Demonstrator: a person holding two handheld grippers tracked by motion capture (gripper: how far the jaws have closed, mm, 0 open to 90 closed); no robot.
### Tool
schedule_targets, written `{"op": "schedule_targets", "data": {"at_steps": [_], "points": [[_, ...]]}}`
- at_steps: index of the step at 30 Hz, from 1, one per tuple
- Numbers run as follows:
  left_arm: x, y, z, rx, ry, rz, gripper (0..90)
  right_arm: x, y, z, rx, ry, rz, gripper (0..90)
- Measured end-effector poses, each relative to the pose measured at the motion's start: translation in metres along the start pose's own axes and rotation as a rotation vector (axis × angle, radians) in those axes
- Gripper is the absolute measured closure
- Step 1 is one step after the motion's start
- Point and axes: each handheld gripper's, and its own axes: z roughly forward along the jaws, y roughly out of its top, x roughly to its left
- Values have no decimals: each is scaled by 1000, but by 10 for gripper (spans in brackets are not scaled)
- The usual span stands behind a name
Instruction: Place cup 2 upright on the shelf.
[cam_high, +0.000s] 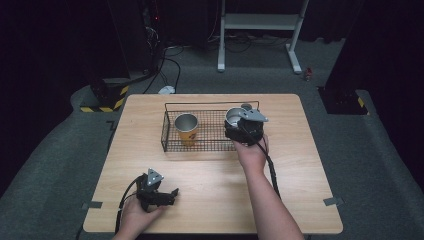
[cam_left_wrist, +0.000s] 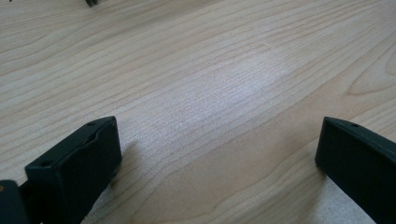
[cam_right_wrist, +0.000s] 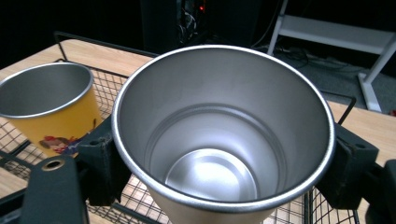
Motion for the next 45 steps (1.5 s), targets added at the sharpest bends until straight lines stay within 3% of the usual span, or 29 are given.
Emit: {"op": "schedule_targets", "data": {"at_steps": [8, 18, 45], "points": [[0, 0, 1, -3, 0, -2, 7, -1, 7, 15, 6, -11, -4, 186], [0, 0, 0, -2, -1, 0, 7, -5, 9, 34, 54, -37, -1, 186], [0, 0, 0, -1, 0, 2, 6, 3, -20, 62, 166, -24, 2, 185]]}}
